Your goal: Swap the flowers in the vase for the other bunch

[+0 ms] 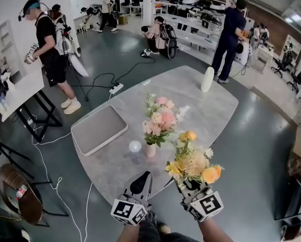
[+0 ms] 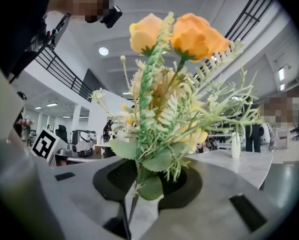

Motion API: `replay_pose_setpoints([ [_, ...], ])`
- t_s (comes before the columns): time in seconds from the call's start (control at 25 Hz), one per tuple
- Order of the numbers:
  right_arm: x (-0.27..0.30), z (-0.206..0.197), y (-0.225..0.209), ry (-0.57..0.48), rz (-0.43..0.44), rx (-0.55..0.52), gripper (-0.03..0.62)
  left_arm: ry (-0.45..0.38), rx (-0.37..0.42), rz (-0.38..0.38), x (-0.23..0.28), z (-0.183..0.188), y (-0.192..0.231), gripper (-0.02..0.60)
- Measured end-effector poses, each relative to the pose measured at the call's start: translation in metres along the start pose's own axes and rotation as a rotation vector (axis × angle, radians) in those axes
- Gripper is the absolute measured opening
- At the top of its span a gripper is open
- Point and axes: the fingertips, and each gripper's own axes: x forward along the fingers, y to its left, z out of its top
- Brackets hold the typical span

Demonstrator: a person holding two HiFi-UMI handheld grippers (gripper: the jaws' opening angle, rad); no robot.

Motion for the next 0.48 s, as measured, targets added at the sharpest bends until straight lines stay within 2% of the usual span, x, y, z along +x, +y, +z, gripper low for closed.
replay_pose_setpoints([
  [0.24, 0.015, -0.002, -0.015, -0.012, -0.011, -0.008, 0.124, 0.013, -0.009, -0.018, 0.034, -0.009, 0.014, 0.015],
  [0.48, 0.029, -0.010, -0.024, -0.002, -0.065, -0.047, 0.124, 0.011, -0.002, -0.015, 0.056, -0.018, 0.030, 0.017],
])
